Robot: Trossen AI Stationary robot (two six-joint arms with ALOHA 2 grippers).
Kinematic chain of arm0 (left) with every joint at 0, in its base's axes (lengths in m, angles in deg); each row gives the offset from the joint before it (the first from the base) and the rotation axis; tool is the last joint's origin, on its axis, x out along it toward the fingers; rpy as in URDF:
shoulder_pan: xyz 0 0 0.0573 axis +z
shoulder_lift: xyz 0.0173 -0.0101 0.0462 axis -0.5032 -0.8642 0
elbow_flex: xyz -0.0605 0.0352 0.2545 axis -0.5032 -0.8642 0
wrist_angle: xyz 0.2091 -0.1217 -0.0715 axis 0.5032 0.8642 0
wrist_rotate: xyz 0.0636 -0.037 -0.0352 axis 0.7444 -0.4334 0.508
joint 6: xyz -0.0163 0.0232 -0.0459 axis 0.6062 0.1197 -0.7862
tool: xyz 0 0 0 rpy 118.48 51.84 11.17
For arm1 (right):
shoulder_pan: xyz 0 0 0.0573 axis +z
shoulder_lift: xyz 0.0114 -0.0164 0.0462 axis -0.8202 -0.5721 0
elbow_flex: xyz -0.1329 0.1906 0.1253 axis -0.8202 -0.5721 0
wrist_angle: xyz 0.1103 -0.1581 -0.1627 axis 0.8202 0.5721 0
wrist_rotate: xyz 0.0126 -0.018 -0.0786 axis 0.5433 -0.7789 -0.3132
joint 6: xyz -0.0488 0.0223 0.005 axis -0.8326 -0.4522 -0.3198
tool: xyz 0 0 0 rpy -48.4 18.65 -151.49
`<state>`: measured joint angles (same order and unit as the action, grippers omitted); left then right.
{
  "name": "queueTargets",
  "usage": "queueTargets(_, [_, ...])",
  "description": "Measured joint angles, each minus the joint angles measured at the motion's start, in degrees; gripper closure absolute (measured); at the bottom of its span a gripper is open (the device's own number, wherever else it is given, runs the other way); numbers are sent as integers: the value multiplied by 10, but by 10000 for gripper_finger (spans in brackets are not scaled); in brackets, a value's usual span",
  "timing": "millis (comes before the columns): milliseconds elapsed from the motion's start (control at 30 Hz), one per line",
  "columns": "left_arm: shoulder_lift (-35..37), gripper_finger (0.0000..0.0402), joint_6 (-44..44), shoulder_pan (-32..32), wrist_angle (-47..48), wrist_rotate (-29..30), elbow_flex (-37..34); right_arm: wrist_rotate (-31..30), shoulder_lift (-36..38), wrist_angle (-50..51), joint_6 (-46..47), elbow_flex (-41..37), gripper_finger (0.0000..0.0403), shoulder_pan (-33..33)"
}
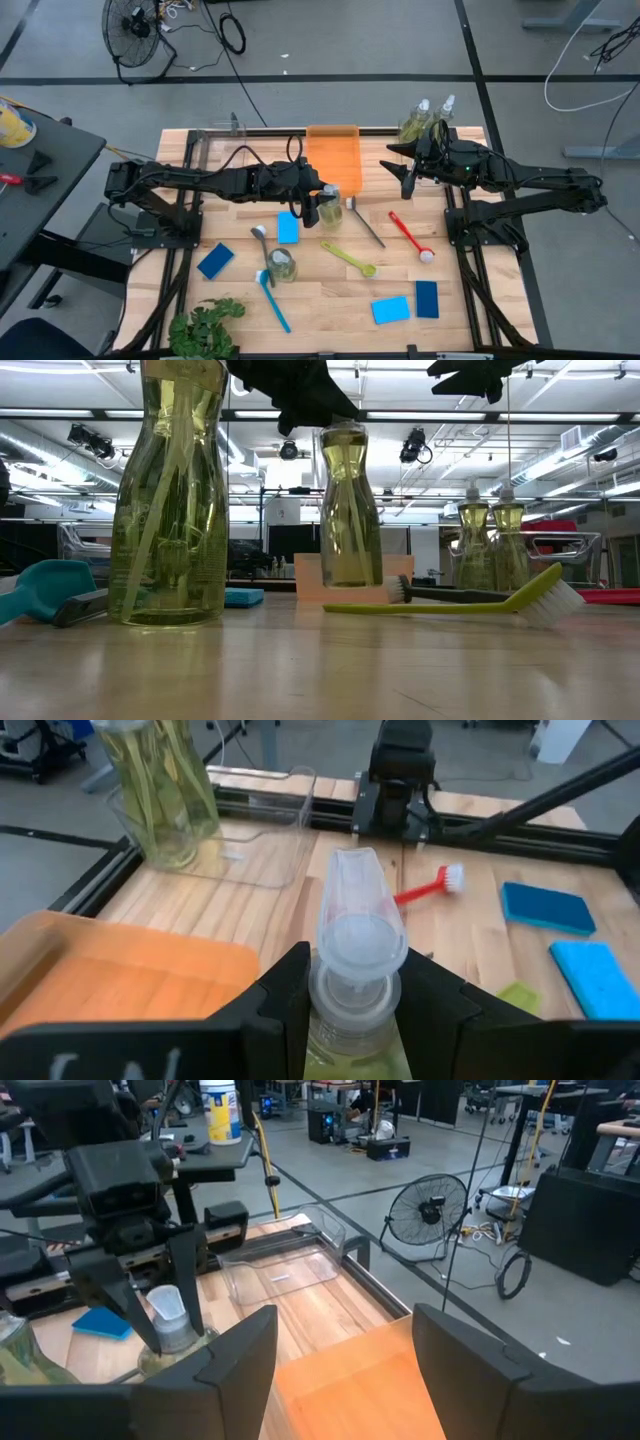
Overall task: Pick & Place Kitchen Sink Supplies
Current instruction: Put the yellow dish soap into the right transparent bin
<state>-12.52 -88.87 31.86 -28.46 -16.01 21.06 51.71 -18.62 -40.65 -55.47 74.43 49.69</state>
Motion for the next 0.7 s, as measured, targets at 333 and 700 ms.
queueTargets(333, [-23, 283, 3, -7, 1, 0, 0, 0, 0, 0, 0, 0, 170, 0])
queueTargets(700, [-24, 183, -1, -8, 7, 2, 1, 1, 0, 0, 0, 0, 170, 0])
